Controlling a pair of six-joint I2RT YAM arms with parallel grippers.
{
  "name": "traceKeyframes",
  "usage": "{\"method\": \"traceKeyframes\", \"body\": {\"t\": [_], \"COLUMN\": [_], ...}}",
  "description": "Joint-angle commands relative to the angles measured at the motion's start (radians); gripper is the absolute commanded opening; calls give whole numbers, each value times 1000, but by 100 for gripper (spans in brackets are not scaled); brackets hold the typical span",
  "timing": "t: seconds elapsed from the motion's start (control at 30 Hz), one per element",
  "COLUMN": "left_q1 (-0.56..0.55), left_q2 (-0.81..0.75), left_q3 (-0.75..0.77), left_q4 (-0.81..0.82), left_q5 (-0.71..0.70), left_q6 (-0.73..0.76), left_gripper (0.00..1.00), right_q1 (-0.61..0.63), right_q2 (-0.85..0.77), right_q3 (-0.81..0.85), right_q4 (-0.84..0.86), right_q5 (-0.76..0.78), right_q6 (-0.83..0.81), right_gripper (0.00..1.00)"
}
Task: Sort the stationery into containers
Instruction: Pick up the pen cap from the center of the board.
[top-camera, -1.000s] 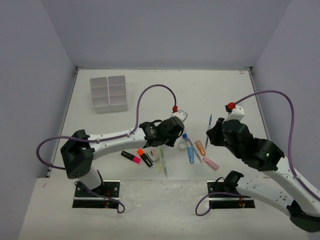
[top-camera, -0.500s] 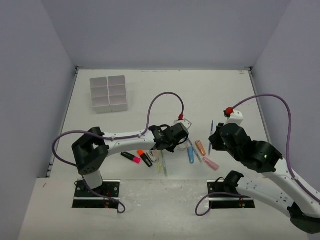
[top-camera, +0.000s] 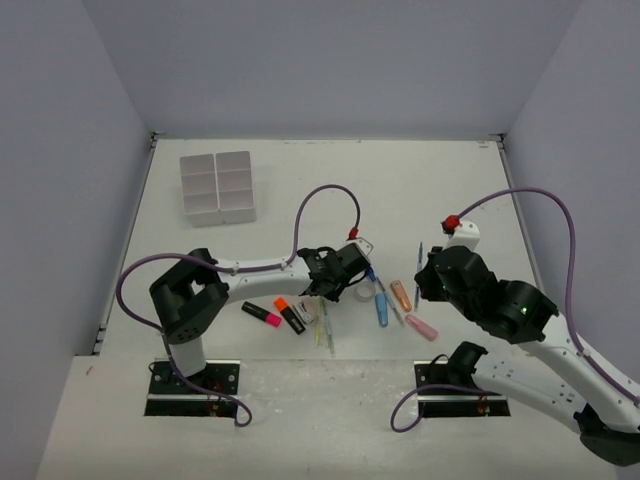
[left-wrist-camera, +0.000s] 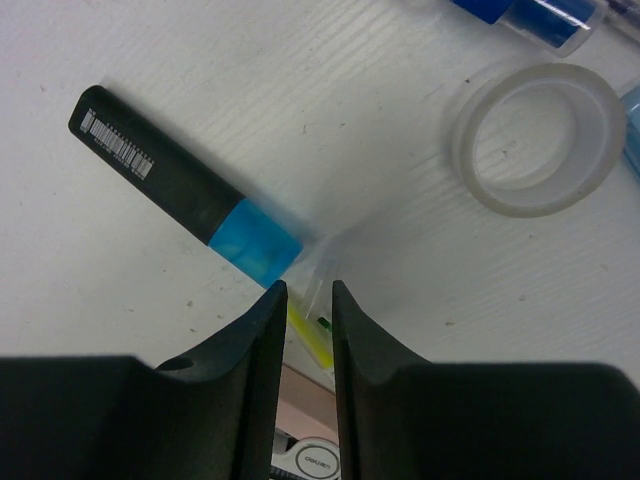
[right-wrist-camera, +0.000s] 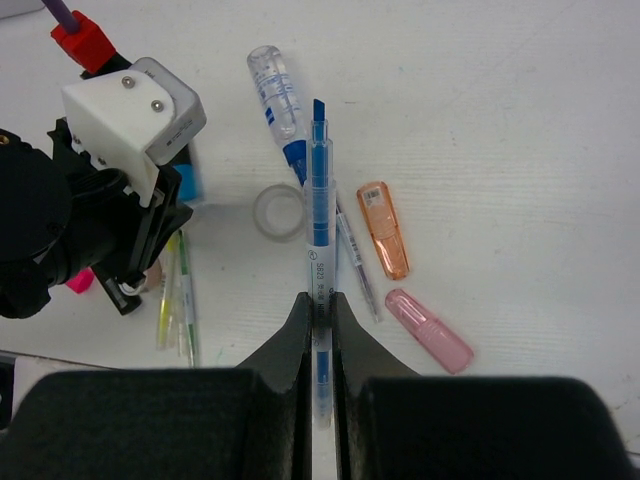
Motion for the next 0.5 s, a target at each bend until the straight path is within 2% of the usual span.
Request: {"method": "traceKeyframes", "body": {"t": [0.0, 0.47], "left_q1": [13, 13], "left_q2": [-12, 40], "left_q3": [-18, -31], "left_q4": [32, 61], "left_q5": [13, 45], "left_q6": [39, 41], "left_gripper": [26, 25], "right_q1": [-3, -3], "right_q2": [22, 48], "right_q3": [-4, 9], "right_q4": [40, 50], "right_q5": [-10, -23], "right_q6": [-15, -33], "right_gripper": [0, 0]}}
